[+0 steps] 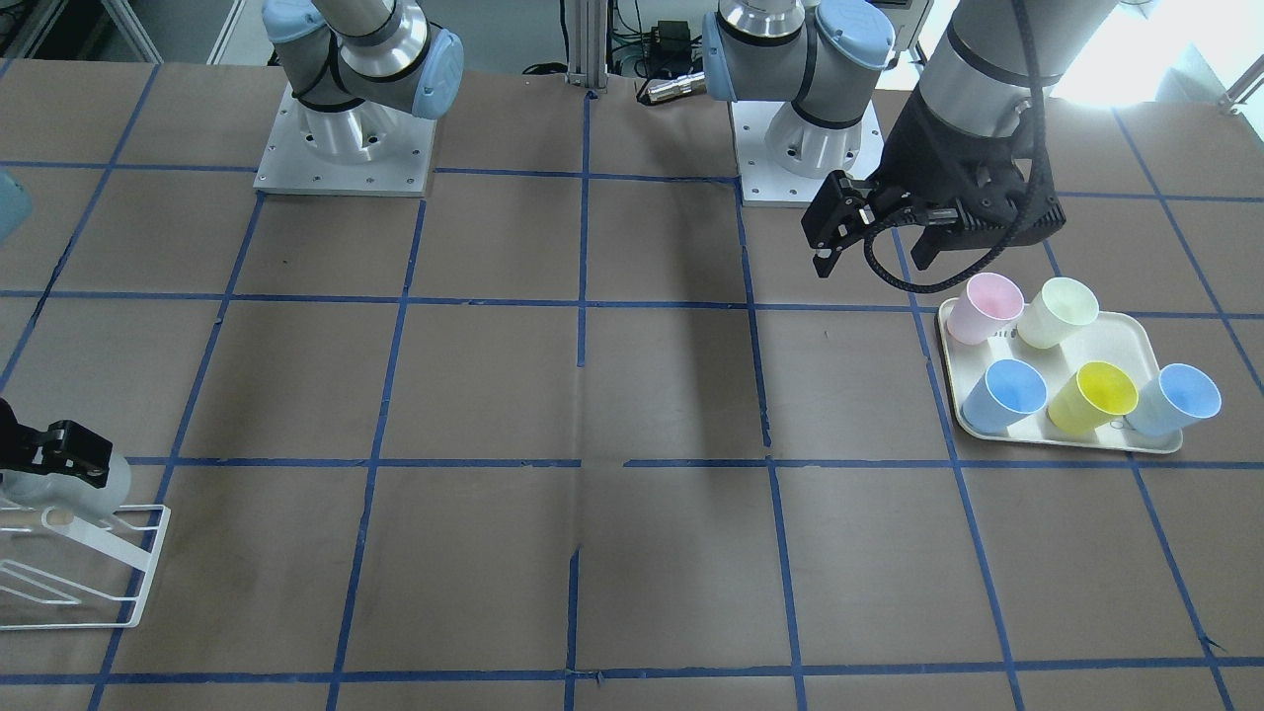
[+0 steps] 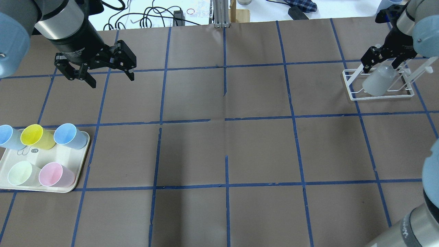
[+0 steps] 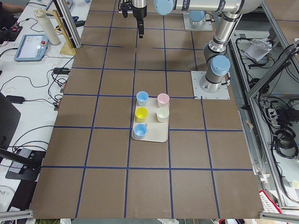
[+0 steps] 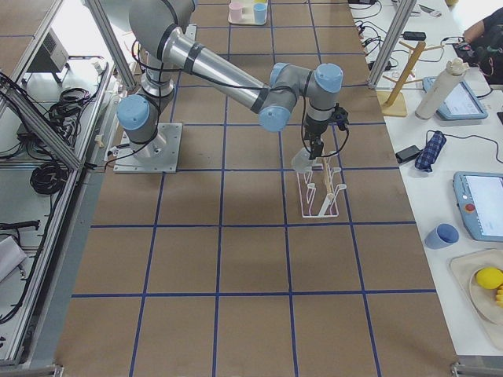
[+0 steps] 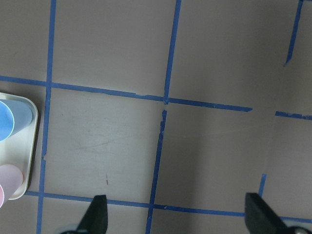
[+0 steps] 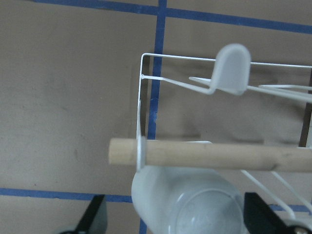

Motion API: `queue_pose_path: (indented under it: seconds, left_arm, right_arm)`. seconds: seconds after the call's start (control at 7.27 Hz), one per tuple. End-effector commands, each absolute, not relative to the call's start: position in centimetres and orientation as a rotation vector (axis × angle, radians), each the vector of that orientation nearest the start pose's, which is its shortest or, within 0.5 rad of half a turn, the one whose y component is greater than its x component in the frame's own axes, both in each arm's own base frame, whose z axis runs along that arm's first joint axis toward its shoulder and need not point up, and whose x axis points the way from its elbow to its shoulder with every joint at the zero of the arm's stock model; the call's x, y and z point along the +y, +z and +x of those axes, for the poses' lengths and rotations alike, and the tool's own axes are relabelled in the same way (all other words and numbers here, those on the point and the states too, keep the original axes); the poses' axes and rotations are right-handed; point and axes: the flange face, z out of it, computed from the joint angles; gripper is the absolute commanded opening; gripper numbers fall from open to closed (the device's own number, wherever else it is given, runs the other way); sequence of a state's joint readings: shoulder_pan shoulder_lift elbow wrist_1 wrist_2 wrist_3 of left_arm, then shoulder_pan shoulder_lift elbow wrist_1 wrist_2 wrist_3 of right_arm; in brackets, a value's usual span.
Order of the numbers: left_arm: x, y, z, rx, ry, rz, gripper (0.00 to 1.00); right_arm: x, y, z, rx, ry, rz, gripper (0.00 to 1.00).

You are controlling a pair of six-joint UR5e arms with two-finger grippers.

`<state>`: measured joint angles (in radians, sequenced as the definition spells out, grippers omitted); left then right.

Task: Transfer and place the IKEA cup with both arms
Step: 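Move the right gripper to the white cup on the wire rack, then close the right gripper on the white cup's rim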

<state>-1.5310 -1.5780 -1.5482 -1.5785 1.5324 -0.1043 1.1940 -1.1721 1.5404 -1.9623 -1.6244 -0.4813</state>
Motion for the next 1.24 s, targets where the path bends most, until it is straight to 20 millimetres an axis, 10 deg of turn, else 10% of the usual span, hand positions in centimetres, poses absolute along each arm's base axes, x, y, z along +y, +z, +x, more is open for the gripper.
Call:
queue_pose_path:
  seconds: [0.0, 1.1]
  left_arm:
    - [-50.1, 49.5, -11.8, 3.172, -0.01, -0.229, 1.0]
    - [-50.0, 49.2, -11.7, 3.172, -0.001, -0.231, 1.0]
  right_arm:
    - [-63.3, 31.5, -11.5, 3.202, 0.018, -0.164, 1.0]
    - [-63.1, 29.9, -13.8, 3.124, 0.038, -0.081, 0.92]
